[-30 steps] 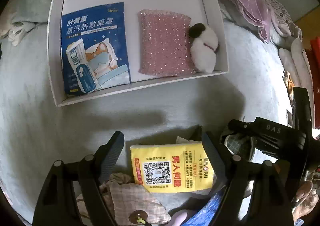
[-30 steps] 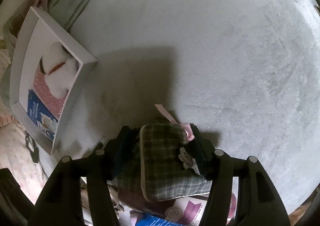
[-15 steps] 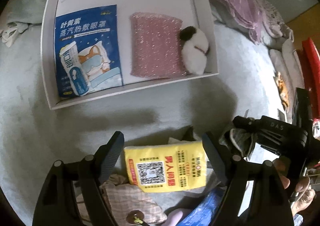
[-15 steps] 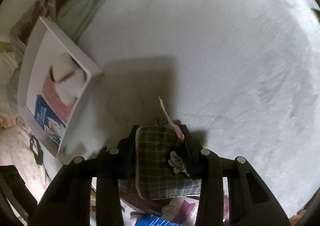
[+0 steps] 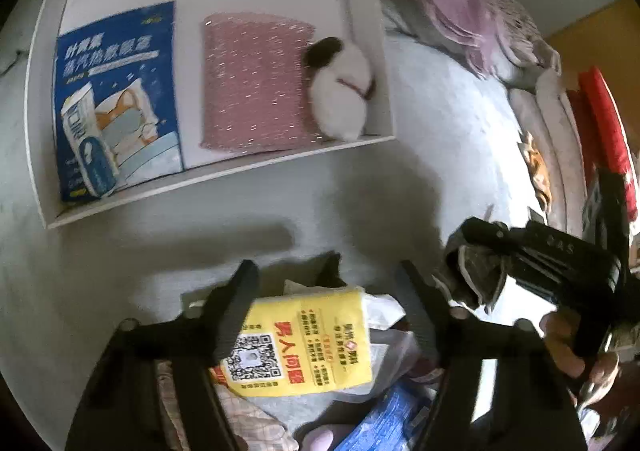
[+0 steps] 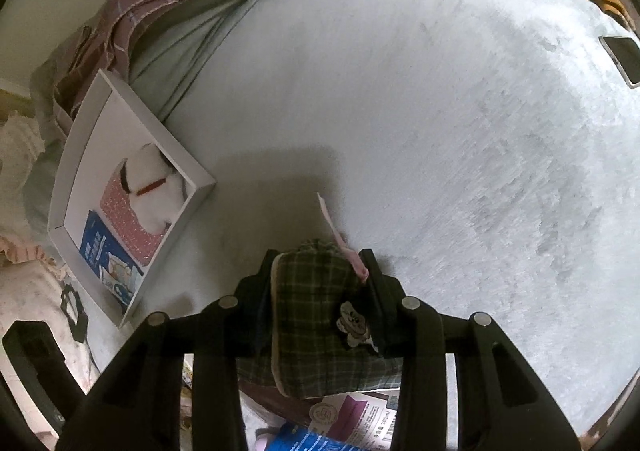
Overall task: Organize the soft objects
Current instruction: 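Hold the plaid pouch in the right gripper while the left gripper approaches the white band-aid box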
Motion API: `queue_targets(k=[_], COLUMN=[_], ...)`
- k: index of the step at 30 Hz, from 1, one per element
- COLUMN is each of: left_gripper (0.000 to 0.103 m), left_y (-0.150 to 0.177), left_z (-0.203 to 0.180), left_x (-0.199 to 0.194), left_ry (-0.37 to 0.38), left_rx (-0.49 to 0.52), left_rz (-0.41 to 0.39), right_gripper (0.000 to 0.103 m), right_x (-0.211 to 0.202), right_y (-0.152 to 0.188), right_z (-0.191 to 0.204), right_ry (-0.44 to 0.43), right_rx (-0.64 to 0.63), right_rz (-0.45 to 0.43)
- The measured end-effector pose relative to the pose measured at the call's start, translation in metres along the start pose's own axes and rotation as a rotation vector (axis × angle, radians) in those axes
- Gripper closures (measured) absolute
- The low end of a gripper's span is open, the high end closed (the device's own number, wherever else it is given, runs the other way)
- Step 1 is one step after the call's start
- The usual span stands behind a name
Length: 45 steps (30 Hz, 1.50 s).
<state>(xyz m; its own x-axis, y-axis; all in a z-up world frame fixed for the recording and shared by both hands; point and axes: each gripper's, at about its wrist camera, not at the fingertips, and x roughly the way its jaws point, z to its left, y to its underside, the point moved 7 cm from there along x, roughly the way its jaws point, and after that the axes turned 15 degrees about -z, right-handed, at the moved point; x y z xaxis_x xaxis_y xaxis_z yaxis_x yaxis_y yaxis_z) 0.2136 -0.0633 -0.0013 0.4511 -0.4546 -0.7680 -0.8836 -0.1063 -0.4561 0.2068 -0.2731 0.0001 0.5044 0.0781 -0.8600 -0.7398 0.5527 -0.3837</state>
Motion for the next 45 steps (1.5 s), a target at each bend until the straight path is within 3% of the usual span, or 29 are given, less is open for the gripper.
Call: queue_targets(k=[5, 9, 13, 17, 22, 24, 29, 33, 39, 41, 45], left_gripper=[0.067, 0.069, 0.069, 0.069, 0.069, 0.063, 0.06, 0.041, 0.041, 0.041, 0.041], left_y=[0.002, 0.007, 0.015, 0.021, 0.02, 0.021, 0.027, 0.026, 0.029, 0.028, 0.02], left_z=[-0.018, -0.035, -0.046, -0.051, -0.06, -0.058, -0.055, -0.058, -0.052, -0.049, -0.03], left_x=[-0.005, -0.005, -0.002, -0.004, -0.013, -0.01, -0.001, -0.001, 0.008, 0.011, 0.019], left_ry=[0.059, 0.112, 0.094, 0.089, 0.121, 0.124, 0.087, 0.069, 0.032, 0.007, -0.146], left_rx=[0.04, 0.104, 0.178, 0.17, 0.163, 0.156, 0.133, 0.132, 0.127, 0.124, 0.13], left_rz=[-0.015, -0.012, 0.018, 0.045, 0.015, 0.029, 0.079, 0.057, 0.083, 0.075, 0.024], right_gripper=[0.062, 0.062, 0.062, 0.062, 0.062, 0.062, 0.062, 0.062, 0.062, 0.062, 0.062], right_x=[-0.003, -0.008, -0.012, -0.013, -0.018, -0.019, -0.019, -0.019, -0.02, -0.02, -0.02], right_y=[0.001, -0.002, -0.005, -0.005, -0.008, -0.009, -0.008, -0.008, -0.007, -0.006, -0.006], right_z=[0.003, 0.0, -0.004, -0.004, -0.008, -0.01, -0.01, -0.01, -0.008, -0.007, -0.007], right_ry=[-0.004, -0.01, -0.01, -0.009, -0.01, -0.009, -0.007, -0.008, -0.009, -0.009, -0.011], right_rx=[0.005, 0.006, 0.013, 0.022, 0.03, 0.034, 0.037, 0.037, 0.031, 0.028, 0.026], right_rz=[-0.013, -0.019, -0.025, -0.025, -0.035, -0.037, -0.034, -0.036, -0.038, -0.037, -0.036])
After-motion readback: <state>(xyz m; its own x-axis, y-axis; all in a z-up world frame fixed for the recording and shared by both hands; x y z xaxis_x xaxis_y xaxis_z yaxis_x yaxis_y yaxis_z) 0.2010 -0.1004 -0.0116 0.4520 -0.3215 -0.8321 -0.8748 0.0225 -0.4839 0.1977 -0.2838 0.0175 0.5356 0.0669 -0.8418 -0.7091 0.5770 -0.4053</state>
